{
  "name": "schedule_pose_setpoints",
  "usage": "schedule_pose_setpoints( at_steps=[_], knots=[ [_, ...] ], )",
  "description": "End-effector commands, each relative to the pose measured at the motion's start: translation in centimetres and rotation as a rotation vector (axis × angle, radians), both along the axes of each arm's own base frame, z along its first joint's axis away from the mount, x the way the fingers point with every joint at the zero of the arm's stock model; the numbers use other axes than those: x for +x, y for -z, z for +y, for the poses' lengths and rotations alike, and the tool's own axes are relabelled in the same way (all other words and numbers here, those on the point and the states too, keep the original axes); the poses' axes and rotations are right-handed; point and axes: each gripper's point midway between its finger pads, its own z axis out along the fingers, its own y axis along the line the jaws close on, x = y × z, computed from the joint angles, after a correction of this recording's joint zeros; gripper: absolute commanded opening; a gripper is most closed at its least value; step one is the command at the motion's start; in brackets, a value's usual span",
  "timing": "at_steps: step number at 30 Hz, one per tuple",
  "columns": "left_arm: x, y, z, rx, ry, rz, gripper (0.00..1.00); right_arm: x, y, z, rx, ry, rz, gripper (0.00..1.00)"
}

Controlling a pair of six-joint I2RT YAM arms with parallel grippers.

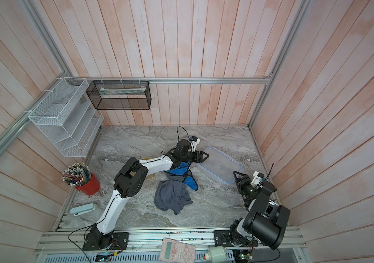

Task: Wipe the insides of the lunch boxes
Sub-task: Adjust the lunch box at the center of the board, then open the fastener of the lunch box.

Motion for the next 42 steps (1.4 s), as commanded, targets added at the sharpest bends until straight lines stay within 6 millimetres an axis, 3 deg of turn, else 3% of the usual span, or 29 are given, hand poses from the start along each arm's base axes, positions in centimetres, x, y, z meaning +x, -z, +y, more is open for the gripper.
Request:
schedule_pose_setpoints(
  at_steps=[1,6,13,19,24,31,35,42],
  knots=[
    [-1.6,0.6,-1.0,0.016,0.054,0.007,0.73,0.8,-1.0,-0.3,-0.011,-0.021,-0.043,0.62],
    [-3.2,0.0,-0.9,-0.002,0.052,0.005,0.71,1.5,-1.4,-0.8,-0.014,-0.017,-0.052,0.57],
    [-4.6,-0.6,-0.1,-0.002,0.023,0.010,0.71,2.3,-1.8,-1.3,-0.011,-0.016,-0.056,0.61],
    [-4.2,-2.0,1.7,-0.027,-0.046,0.041,0.72,2.3,-0.2,-2.6,-0.037,0.005,-0.002,0.76],
    [-3.0,-2.8,3.7,-0.080,-0.117,0.061,0.73,2.3,-0.3,-4.1,-0.010,0.058,-0.019,0.76],
    [-2.7,-2.9,2.5,-0.077,-0.097,0.048,0.76,2.2,-1.7,-3.3,0.015,0.044,-0.075,0.72],
    [-2.4,-1.8,1.9,-0.069,-0.101,0.067,0.76,2.1,-1.4,-2.2,0.015,0.020,-0.065,0.70],
    [-2.7,-0.7,1.3,-0.075,-0.109,0.092,0.76,2.3,-1.2,-2.0,0.045,0.033,-0.070,0.63]
  ],
)
